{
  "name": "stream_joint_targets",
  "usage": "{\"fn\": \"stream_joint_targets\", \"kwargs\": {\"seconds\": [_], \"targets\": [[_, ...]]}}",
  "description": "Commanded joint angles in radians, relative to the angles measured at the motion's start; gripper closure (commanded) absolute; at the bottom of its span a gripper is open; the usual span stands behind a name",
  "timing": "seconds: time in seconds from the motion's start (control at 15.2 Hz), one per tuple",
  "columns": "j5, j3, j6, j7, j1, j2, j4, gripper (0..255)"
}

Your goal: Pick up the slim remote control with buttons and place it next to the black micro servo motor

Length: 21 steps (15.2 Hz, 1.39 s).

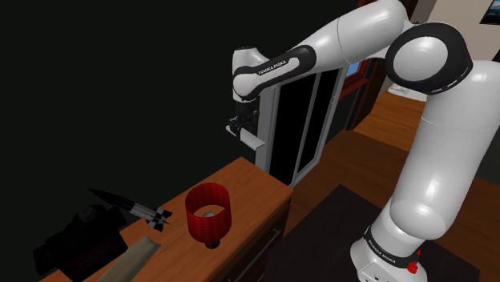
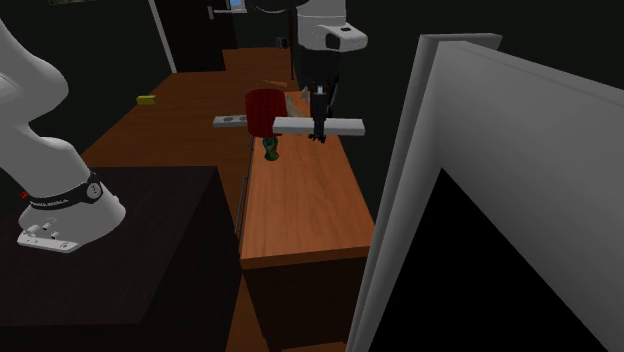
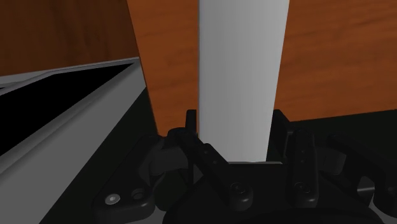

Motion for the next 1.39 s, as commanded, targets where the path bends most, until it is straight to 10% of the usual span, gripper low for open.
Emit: {"fn": "stream_joint_targets", "kwargs": {"seconds": [0.0, 1.32], "targets": [[0.003, 0.001, -0.026, -0.001, 0.0, -0.014, 0.012, 255], [-0.046, 0.158, -0.085, 0.419, 0.251, 0.072, 0.14, 255]]}}
